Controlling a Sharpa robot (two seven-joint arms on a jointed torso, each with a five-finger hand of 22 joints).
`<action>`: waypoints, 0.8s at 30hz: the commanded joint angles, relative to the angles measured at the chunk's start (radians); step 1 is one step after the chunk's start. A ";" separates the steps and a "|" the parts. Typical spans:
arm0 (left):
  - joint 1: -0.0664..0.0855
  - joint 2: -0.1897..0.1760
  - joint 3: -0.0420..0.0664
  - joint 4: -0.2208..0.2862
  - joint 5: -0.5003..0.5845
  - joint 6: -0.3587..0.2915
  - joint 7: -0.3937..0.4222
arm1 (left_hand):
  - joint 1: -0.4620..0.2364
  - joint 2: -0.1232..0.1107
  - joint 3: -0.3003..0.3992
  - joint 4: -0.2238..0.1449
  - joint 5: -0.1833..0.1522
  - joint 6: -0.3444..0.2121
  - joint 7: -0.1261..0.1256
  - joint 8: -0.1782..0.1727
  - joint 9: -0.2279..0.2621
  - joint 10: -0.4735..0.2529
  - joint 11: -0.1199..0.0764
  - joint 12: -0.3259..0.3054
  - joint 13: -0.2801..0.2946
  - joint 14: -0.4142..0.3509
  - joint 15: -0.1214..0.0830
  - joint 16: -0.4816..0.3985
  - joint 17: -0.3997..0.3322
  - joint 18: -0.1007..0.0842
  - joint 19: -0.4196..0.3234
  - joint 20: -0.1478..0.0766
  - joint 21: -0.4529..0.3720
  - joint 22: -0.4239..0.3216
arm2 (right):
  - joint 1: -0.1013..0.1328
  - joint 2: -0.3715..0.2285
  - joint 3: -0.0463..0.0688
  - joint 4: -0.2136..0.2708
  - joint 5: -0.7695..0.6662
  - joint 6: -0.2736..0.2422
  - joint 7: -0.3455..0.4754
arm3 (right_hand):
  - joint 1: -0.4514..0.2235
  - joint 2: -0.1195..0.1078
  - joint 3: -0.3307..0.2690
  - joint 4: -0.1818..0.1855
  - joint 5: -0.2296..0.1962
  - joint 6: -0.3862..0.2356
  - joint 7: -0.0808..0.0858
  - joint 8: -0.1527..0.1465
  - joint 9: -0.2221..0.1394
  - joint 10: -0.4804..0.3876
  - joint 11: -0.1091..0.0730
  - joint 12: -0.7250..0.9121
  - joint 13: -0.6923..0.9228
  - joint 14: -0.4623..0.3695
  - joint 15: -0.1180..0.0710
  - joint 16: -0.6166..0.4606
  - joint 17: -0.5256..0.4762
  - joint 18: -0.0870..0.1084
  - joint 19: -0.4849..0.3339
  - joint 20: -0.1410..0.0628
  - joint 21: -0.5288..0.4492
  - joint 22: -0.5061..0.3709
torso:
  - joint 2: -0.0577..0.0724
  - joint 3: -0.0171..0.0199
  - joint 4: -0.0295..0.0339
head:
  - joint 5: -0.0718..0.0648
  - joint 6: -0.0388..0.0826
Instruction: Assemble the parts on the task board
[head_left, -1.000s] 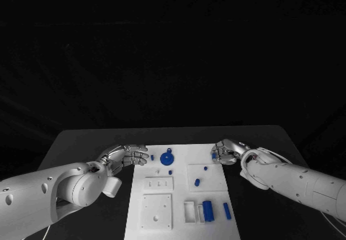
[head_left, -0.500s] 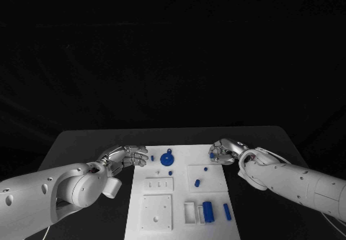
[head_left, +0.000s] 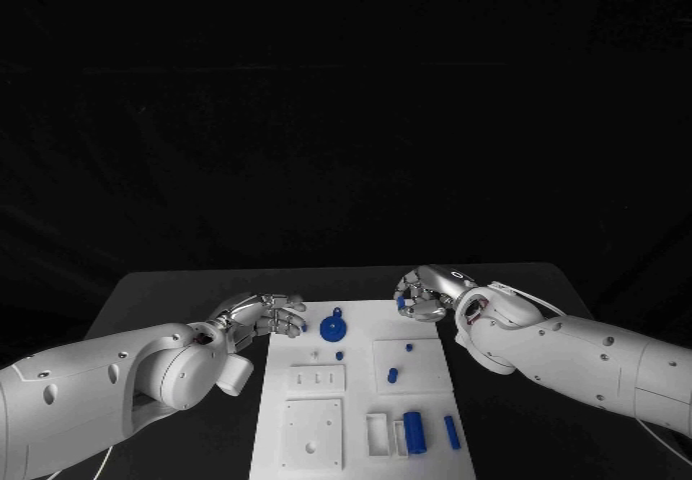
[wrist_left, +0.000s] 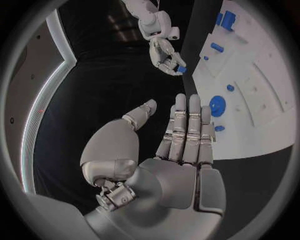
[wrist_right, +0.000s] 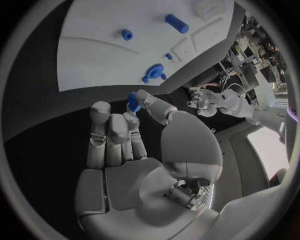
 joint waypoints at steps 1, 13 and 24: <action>0.002 0.019 0.002 -0.015 -0.071 0.021 -0.061 | -0.009 -0.023 -0.015 0.003 -0.006 -0.011 0.008 -0.015 -0.009 -0.001 0.004 -0.014 -0.005 -0.002 0.004 0.000 -0.003 -0.002 0.004 0.001 0.005 -0.002 | 0.002 0.011 0.000 0.044 -0.086 0.048 -0.107 | -0.002 0.003 0.003 -0.002 -0.003 0.048 0.034 0.009 0.020 0.003 -0.008 0.000 -0.001 0.001 -0.008 -0.003 0.001 0.045 -0.003 -0.007 0.007 0.018 | -0.034 -0.0031 -0.0078 | 0.011 -0.007; 0.002 0.094 0.000 -0.064 -0.122 0.031 -0.186 | -0.146 -0.044 -0.152 0.049 -0.004 -0.031 0.020 -0.047 -0.049 -0.041 0.033 -0.086 -0.035 -0.043 0.021 -0.032 -0.016 0.001 -0.024 0.016 -0.016 -0.019 | 0.001 0.097 0.000 0.108 -0.115 0.075 -0.177 | -0.003 -0.001 0.005 -0.008 0.004 0.048 0.033 0.008 0.021 0.004 -0.009 -0.001 -0.002 0.000 -0.010 -0.004 0.002 0.045 -0.003 -0.008 0.006 0.017 | -0.071 -0.0046 -0.0035 | 0.029 -0.022; 0.001 0.115 -0.001 -0.057 -0.142 0.048 -0.217 | -0.155 -0.028 -0.147 0.077 -0.003 0.002 0.006 -0.033 -0.052 -0.033 0.031 -0.094 -0.036 -0.044 0.023 -0.032 -0.014 0.006 -0.035 0.020 -0.015 -0.016 | -0.007 0.135 -0.002 0.119 -0.120 0.080 -0.187 | -0.003 0.000 0.006 -0.014 0.013 0.048 0.032 0.008 0.022 0.005 -0.009 -0.002 -0.002 0.001 -0.010 -0.005 0.002 0.045 -0.003 -0.009 0.005 0.017 | -0.078 -0.0043 -0.0069 | 0.028 -0.026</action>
